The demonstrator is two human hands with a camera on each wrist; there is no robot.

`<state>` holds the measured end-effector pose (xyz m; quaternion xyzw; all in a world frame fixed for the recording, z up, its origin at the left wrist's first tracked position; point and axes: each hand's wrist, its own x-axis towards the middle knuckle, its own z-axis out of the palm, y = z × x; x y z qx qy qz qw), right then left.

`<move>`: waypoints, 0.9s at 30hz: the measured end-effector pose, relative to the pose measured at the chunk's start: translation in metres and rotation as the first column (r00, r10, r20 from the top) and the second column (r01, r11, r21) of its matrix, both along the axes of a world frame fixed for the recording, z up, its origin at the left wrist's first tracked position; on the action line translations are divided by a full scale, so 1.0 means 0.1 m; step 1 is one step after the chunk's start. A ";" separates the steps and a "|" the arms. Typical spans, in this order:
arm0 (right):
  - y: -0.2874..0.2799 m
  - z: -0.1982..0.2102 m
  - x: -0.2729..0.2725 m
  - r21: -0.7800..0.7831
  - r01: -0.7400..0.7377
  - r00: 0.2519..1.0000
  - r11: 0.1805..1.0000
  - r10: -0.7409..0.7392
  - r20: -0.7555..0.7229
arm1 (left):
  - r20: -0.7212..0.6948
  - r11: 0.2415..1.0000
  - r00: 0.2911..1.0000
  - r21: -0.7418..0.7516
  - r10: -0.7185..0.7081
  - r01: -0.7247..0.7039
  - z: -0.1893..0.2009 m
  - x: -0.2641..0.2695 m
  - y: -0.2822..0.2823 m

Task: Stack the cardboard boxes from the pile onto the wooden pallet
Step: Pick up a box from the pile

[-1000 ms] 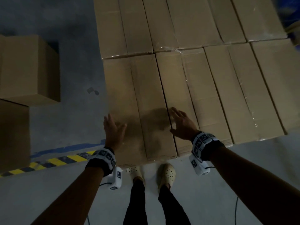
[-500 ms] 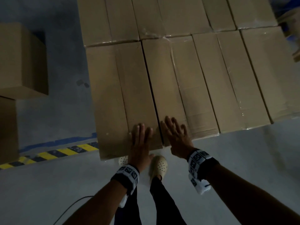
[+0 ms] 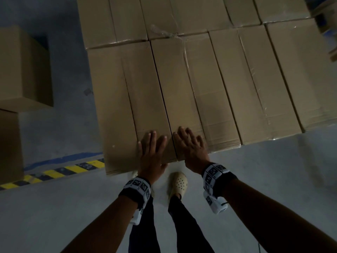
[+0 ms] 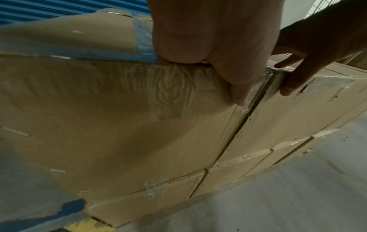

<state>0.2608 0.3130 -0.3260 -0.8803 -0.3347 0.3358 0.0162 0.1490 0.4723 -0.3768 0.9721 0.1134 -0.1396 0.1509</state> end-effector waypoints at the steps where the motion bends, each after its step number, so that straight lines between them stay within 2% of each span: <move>1: 0.00 0.00 0.00 -0.001 -0.001 1.000 1.000 0.001 0.002 | -0.005 1.000 1.000 0.007 0.001 -0.001 0.01 0.01 0.00; 9: 0.03 0.00 0.00 -0.014 -0.012 1.000 1.000 0.012 0.002 | -0.064 1.000 0.998 -0.001 -0.003 0.003 0.09 0.03 0.01; 11: 0.04 0.03 0.03 -0.017 -0.018 1.000 1.000 0.018 -0.023 | -0.119 0.999 0.993 -0.031 -0.022 0.019 0.16 0.07 0.03; 14: 0.05 0.17 0.07 0.003 0.013 0.996 1.000 -0.012 -0.084 | -0.205 0.995 0.977 -0.097 -0.056 0.036 0.33 0.12 0.10; 17: 0.09 0.43 0.08 0.050 0.091 0.991 0.995 -0.086 -0.098 | -0.188 0.984 0.982 -0.177 -0.003 -0.031 0.68 0.18 0.22; 19: 0.11 0.66 0.08 0.135 0.146 0.986 0.980 -0.133 -0.100 | -0.104 0.974 0.990 -0.200 0.090 -0.109 1.03 0.19 0.28; 22: 0.14 1.10 0.05 0.286 0.214 0.977 0.934 -0.205 -0.063 | 0.119 0.953 0.965 -0.227 0.233 -0.202 1.63 0.13 0.34; 25: 0.18 1.68 -0.04 0.465 0.233 0.967 0.854 -0.255 -0.015 | 0.312 0.929 0.888 -0.260 0.339 -0.263 2.20 -0.07 0.42; 27: 0.20 2.07 -0.15 0.590 0.200 0.963 0.782 -0.268 0.028 | 0.443 0.916 0.808 -0.281 0.389 -0.287 2.56 -0.26 0.46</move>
